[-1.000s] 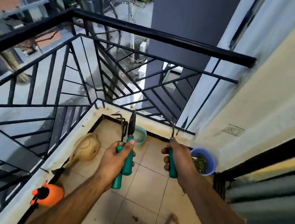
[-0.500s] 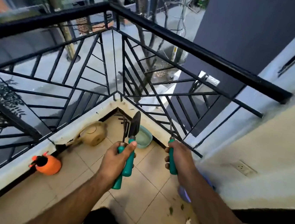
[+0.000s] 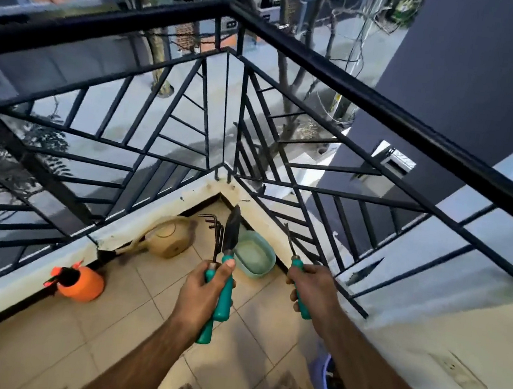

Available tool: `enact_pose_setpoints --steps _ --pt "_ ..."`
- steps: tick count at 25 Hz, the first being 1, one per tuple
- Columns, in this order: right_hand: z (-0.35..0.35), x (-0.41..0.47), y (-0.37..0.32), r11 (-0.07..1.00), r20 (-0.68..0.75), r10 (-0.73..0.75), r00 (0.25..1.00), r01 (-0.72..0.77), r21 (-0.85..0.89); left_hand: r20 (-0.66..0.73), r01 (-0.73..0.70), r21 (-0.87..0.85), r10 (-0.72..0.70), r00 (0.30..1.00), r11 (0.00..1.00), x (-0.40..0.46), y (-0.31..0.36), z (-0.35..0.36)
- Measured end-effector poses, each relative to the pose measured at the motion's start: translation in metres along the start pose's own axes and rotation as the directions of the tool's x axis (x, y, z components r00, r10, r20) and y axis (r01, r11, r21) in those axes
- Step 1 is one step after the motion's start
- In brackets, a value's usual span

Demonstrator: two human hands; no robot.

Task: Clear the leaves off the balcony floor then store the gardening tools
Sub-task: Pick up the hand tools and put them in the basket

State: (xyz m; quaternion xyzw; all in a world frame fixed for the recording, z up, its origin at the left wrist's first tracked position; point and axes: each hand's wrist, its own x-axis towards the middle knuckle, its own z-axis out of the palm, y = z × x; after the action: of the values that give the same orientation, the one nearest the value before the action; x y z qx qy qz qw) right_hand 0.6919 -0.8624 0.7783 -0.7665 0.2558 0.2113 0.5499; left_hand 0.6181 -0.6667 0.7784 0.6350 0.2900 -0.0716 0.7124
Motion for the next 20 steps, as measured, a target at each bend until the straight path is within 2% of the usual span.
enact_pose_setpoints --steps 6,9,15,20 --pt "0.019 0.124 0.016 0.983 0.134 -0.055 0.989 0.077 -0.165 -0.149 0.008 0.013 -0.006 0.989 1.0 0.086 -0.036 0.056" --pt "0.036 0.201 0.05 0.958 0.168 -0.119 0.979 0.158 -0.238 -0.202 0.0 0.037 0.008 0.979 0.999 0.155 -0.086 0.081" --pt "0.096 0.35 0.153 0.89 0.11 -0.216 0.97 0.242 -0.387 -0.207 -0.041 0.15 0.072 0.976 0.988 0.294 -0.244 0.091" --pt "0.155 0.482 0.246 0.793 0.063 -0.302 0.951 0.287 -0.537 -0.223 -0.092 0.166 0.128 0.966 0.982 0.42 -0.379 0.086"
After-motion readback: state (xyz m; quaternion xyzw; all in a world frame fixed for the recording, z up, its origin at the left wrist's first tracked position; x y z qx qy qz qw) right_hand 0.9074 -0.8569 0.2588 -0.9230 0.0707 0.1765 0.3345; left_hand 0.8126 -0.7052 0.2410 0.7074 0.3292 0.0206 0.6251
